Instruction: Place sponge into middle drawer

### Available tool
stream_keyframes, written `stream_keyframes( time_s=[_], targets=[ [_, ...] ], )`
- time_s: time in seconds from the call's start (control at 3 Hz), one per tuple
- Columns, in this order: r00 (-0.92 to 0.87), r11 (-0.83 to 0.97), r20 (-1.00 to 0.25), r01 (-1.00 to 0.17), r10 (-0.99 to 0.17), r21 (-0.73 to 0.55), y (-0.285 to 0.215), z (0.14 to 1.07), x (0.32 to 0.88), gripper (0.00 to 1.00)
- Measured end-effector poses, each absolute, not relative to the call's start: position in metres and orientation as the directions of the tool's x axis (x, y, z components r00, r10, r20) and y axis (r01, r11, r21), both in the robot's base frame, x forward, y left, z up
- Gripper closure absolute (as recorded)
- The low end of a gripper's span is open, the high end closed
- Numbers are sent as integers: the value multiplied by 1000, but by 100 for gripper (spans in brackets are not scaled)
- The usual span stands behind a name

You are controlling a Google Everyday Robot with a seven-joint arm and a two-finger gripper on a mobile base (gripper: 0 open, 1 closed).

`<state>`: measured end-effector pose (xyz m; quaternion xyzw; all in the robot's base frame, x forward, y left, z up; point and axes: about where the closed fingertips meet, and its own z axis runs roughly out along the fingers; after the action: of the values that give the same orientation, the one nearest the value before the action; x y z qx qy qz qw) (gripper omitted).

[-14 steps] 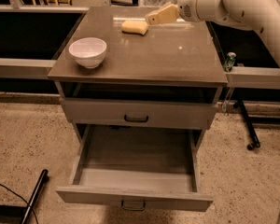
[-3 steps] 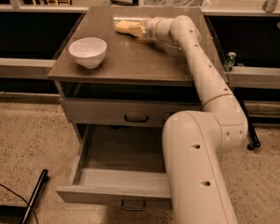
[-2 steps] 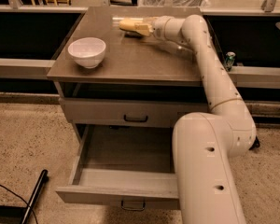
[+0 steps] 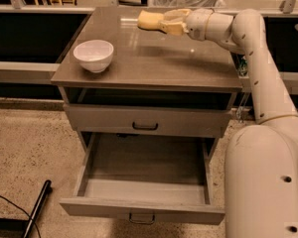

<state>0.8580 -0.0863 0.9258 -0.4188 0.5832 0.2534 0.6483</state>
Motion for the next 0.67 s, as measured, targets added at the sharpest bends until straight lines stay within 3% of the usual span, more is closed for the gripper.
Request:
stream_keyframes(
  time_s=[0.67],
  targets=[
    [229, 448, -954, -844, -196, -295, -80, 931, 831, 100]
  ],
)
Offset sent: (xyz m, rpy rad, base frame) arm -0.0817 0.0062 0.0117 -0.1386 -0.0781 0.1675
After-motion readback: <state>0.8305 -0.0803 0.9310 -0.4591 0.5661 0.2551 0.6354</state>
